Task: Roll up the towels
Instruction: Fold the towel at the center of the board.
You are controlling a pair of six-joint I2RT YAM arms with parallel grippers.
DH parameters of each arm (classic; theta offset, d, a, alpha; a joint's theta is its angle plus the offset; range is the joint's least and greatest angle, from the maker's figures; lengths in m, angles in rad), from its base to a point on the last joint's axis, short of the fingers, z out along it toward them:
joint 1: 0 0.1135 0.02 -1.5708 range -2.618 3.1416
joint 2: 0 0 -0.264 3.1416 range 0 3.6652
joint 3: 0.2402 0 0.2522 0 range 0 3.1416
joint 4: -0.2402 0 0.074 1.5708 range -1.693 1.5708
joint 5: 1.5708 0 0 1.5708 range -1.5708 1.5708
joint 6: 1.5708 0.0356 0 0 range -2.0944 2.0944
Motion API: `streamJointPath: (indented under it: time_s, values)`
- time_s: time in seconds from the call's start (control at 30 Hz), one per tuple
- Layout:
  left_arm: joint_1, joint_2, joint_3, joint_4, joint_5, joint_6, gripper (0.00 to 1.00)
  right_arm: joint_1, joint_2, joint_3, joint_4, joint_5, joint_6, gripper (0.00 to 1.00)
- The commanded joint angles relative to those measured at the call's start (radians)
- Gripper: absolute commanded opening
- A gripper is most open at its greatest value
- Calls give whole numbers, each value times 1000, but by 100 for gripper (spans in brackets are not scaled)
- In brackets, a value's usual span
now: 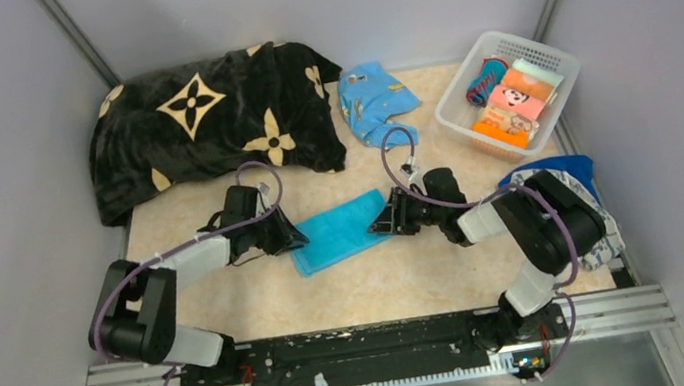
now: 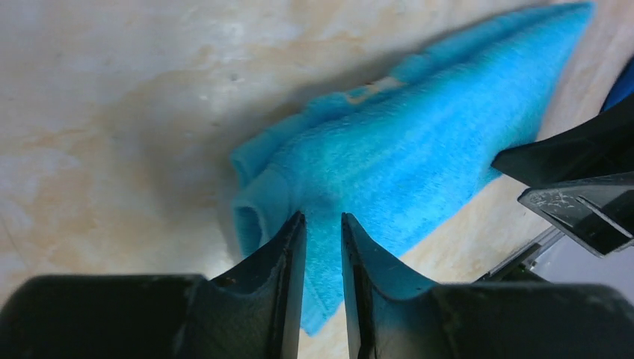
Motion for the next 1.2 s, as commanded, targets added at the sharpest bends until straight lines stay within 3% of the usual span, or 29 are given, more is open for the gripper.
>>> streamJointPath:
  time_s: [0.0,0.13,0.37,0.57,0.7,0.9,1.17]
  values:
    - [55,89,-59,109,60,-9,30,-55,114,-84,313,-55,94,44]
    - [106,120,-102,117,102,-7,31,-101,140,-146,415,-83,131,44]
    - [106,-16,-60,43,100,15,53,-112,14,-65,312,-135,121,44]
    - [105,-80,8,-25,117,20,55,-110,50,93,265,-163,119,45]
    - [105,-93,5,-24,104,14,56,-99,167,201,271,-167,122,45]
    - [110,-20,-2,-21,64,18,50,-97,337,245,319,-135,141,44]
    - [143,124,30,-52,-41,57,42,-101,353,198,36,-52,-35,43]
